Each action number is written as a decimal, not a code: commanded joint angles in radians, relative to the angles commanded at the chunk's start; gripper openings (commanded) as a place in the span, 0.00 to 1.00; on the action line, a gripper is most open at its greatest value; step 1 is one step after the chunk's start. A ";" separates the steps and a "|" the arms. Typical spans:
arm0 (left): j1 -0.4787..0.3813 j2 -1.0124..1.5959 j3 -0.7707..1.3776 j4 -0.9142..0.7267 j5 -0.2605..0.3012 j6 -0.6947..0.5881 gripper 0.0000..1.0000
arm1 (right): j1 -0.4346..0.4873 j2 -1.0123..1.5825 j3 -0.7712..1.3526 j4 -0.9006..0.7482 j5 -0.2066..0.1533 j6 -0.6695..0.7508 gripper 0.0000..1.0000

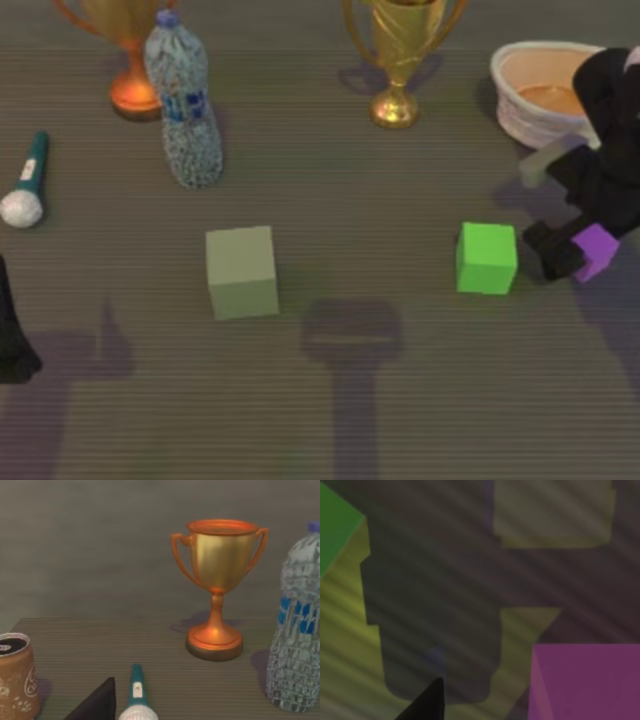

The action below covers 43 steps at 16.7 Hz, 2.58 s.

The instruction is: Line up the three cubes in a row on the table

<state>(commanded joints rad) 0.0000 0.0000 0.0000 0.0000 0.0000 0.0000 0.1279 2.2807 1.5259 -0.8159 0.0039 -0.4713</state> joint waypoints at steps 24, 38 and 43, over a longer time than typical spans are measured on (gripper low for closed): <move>0.000 0.000 0.000 0.000 0.000 0.000 1.00 | 0.006 -0.108 0.119 -0.213 -0.014 0.008 0.00; 0.000 0.000 0.000 0.000 0.000 0.000 1.00 | 0.143 -0.153 0.122 -0.262 -0.003 0.302 0.00; 0.000 0.000 0.000 0.000 0.000 0.000 1.00 | 0.309 -0.197 0.071 -0.277 0.007 0.743 0.00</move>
<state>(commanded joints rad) 0.0000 0.0000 0.0000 0.0000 0.0000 0.0000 0.4367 2.0838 1.5967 -1.0925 0.0111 0.2720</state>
